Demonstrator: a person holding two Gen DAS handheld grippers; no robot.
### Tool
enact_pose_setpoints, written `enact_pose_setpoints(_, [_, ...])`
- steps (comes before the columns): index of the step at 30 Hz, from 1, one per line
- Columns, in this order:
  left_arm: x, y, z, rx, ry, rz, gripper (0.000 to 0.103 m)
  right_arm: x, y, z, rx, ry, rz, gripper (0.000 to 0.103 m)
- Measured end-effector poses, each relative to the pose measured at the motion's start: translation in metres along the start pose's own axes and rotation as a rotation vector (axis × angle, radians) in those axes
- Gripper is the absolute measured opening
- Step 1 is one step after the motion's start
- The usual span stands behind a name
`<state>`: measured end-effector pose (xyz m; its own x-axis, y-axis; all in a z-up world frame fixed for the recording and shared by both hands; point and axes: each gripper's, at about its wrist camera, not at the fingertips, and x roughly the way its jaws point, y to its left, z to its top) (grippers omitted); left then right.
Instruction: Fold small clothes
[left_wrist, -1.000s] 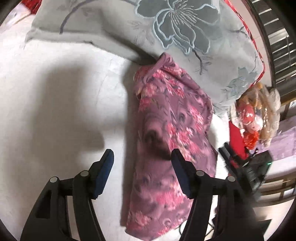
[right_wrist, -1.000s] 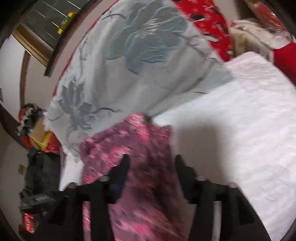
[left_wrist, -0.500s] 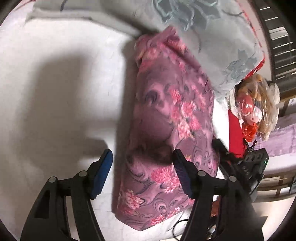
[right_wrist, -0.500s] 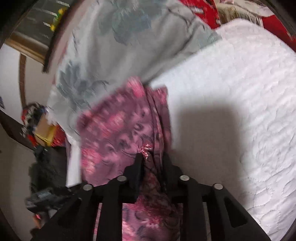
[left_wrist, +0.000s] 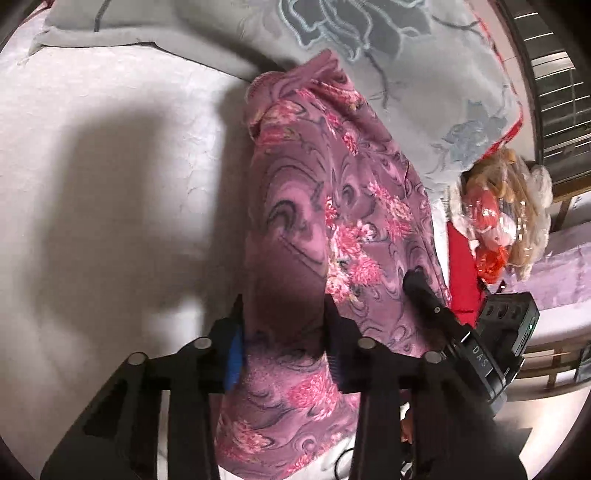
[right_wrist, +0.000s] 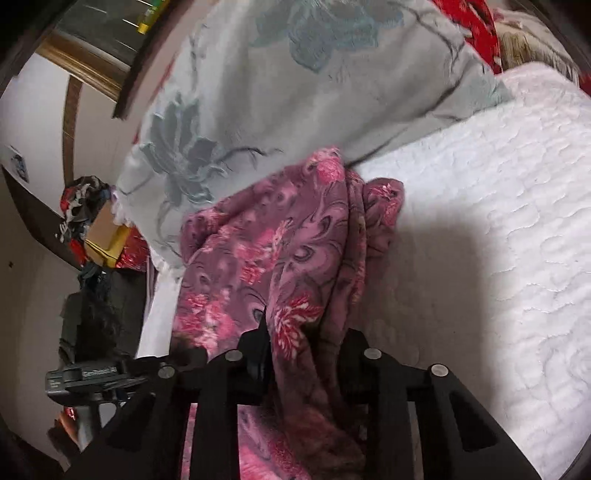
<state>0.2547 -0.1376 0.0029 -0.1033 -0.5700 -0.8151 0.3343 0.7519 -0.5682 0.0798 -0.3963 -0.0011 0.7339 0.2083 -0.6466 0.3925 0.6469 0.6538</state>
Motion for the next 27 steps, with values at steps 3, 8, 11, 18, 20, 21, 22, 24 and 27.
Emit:
enact_pose_setpoints(3, [-0.02,0.001,-0.015,-0.001,-0.022,0.02,0.032,-0.01,0.02,-0.008,-0.017,-0.003,0.004,0.026])
enact_pose_setpoints(8, [-0.059,0.007,-0.046,-0.009,-0.063,0.022,0.032,-0.03,0.046,-0.038,0.011,0.036,0.09,0.026])
enact_pose_setpoints(11, [-0.084,0.023,-0.078,-0.018,-0.087,0.018,0.033,-0.036,0.06,-0.062,-0.002,0.069,0.129,0.026])
enact_pose_setpoints(18, [-0.052,0.063,-0.134,-0.023,0.005,0.135,0.051,-0.02,0.053,-0.124,-0.018,0.195,0.016,0.032])
enact_pose_setpoints(20, [-0.059,0.071,-0.133,-0.063,0.009,0.084,0.051,-0.022,0.044,-0.128,0.018,0.202,0.001,0.035])
enact_pose_setpoints(21, [-0.068,0.07,-0.13,-0.06,-0.008,0.058,0.049,-0.028,0.044,-0.125,0.037,0.193,0.006,0.038])
enact_pose_setpoints(22, [-0.076,0.067,-0.125,-0.045,-0.032,0.051,0.049,-0.035,0.047,-0.119,0.036,0.174,-0.007,0.039])
enact_pose_setpoints(24, [-0.092,0.052,-0.107,0.009,-0.099,0.061,0.05,-0.046,0.053,-0.107,0.012,0.116,-0.025,0.039])
enact_pose_setpoints(27, [-0.095,0.032,-0.079,0.084,-0.141,0.111,0.053,-0.052,0.068,-0.085,-0.038,0.025,0.013,0.039])
